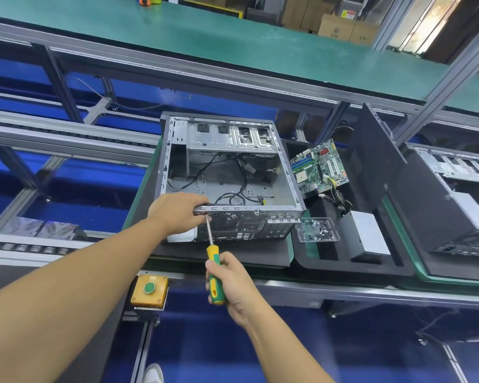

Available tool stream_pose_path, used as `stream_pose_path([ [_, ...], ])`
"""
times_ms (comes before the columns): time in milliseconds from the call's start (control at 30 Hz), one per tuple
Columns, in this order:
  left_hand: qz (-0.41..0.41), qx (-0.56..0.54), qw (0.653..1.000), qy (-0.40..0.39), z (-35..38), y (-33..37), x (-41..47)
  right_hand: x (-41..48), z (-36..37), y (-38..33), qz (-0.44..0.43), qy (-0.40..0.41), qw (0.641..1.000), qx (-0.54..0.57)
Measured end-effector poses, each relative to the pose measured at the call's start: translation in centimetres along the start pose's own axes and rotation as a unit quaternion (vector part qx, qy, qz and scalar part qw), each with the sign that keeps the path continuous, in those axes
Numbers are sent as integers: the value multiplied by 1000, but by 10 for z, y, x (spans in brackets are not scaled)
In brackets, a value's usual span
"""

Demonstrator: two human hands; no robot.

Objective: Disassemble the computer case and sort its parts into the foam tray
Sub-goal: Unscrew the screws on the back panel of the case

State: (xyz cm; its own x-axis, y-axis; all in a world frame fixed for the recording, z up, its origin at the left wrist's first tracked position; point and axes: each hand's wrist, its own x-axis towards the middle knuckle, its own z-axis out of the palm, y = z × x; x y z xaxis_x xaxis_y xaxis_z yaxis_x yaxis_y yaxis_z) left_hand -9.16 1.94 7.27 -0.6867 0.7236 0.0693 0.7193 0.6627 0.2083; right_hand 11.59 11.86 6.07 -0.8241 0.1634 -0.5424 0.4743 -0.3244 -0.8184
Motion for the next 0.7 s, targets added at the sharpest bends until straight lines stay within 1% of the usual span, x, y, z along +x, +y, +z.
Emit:
stream_pose_path([
  [33,-1,0,1000,0,0,0,0,0,1,1,4,6,1000,-1],
  [100,-5,0,1000,-1,0,0,0,-1,2,-2,39,-2,998,49],
  [200,-8,0,1000,-4,1,0,0,-2,-4,-13,107,-44,985,128],
  [267,-10,0,1000,-3,1,-1,1,-2,-9,-20,134,-79,976,153],
  [333,-8,1,1000,-3,2,-1,1,-1,-12,-22,128,-83,977,152],
  [367,-7,1,1000,-2,2,-2,1,-2,-12,-20,110,-70,980,149],
  [433,-5,0,1000,0,3,-2,1,-2,-7,-13,49,-11,991,123],
  [500,-6,-3,1000,1,3,-2,1,-1,-2,-4,-4,40,997,63],
  [533,-7,-5,1000,-1,3,-2,1,0,-1,-1,-9,49,998,45],
  [600,-7,-8,1000,-4,2,-2,1,0,3,-2,8,40,998,48],
  [700,-11,-12,1000,-7,2,-3,1,0,3,-9,50,6,994,98],
])
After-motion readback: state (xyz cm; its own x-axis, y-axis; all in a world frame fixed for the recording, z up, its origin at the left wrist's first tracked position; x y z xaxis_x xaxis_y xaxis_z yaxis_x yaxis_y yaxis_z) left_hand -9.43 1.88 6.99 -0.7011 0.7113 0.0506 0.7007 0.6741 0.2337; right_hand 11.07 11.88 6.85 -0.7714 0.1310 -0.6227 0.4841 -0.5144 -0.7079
